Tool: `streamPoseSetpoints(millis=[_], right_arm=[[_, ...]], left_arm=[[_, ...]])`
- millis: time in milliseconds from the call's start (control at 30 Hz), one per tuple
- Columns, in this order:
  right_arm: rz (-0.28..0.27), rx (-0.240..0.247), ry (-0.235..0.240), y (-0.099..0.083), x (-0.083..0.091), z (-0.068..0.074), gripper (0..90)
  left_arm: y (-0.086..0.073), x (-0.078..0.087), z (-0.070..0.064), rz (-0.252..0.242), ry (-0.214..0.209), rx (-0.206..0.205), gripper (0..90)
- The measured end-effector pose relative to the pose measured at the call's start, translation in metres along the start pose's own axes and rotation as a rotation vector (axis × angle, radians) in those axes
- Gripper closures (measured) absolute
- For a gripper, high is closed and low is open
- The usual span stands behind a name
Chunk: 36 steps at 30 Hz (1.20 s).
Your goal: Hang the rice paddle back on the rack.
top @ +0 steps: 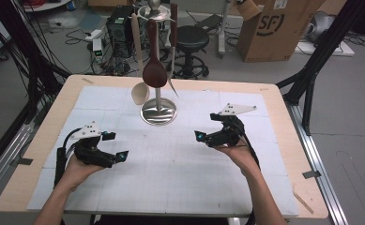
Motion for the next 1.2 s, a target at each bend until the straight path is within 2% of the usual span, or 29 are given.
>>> streamPoseSetpoints(millis=[500, 1200], right_arm=[[-0.014, -0.045, -0.019, -0.027, 0.016, -0.01, 0.0], [-0.011, -0.062, -0.04, -0.058, 0.028, -0.017, 0.1]], left_arm=[[-0.001, 0.0, 0.0, 0.004, 0.001, 0.002, 5.8], [-0.004, 0.0, 0.001, 0.011, 0.001, 0.003, 5.8]])
Point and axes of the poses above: each handheld gripper's, and its own axes: x roughly backward along the jaws, y roughly out of its top, z roughly to its left, the point moved 10 cm from there along -x, roughly forward along the jaws, and after that the axes turned 14 degrees about -x, right-handed, at the moved point
